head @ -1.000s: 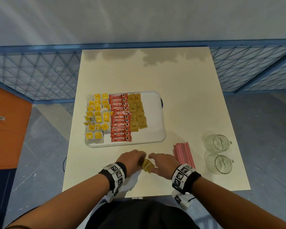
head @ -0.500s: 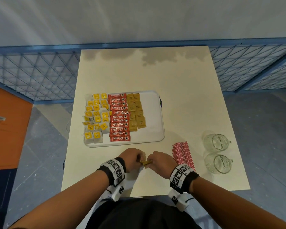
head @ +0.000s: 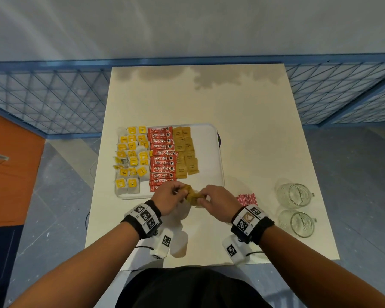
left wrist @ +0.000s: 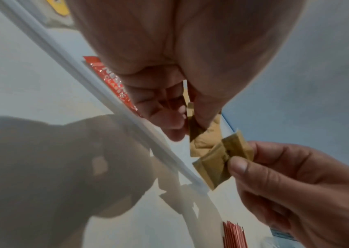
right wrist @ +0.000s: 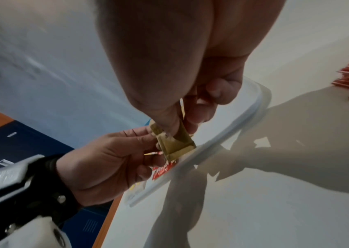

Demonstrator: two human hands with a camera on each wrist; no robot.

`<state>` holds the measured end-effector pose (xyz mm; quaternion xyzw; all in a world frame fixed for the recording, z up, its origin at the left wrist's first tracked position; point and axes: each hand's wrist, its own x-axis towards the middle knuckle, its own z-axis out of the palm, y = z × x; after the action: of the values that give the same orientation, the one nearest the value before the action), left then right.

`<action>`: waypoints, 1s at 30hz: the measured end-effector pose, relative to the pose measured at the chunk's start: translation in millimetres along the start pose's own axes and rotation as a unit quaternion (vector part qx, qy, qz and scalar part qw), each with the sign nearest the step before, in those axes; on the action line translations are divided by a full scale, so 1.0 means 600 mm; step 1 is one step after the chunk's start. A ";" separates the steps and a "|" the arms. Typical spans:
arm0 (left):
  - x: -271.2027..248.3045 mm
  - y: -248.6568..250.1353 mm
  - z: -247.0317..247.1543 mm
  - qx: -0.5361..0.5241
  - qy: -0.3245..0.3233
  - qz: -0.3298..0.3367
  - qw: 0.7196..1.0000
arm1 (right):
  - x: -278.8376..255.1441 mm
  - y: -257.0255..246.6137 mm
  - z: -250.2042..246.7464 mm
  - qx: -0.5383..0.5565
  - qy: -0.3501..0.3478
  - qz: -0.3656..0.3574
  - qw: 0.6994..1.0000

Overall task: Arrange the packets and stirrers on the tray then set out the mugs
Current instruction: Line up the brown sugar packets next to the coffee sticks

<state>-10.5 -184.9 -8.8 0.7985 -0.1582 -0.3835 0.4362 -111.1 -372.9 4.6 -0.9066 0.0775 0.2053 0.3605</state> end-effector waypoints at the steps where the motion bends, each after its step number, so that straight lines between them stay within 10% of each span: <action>1: 0.005 0.003 -0.006 0.013 0.011 0.003 1.000 | 0.007 -0.002 -0.007 0.012 0.005 0.006 1.000; 30: 0.107 0.019 -0.044 0.293 0.024 -0.054 0.954 | 0.154 -0.002 -0.023 -0.076 0.025 0.099 0.992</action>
<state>52.4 -213.8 -21.7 0.9075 -0.2099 -0.3241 0.1651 -23.1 -380.9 -25.3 -0.9241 0.1596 0.2227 0.2665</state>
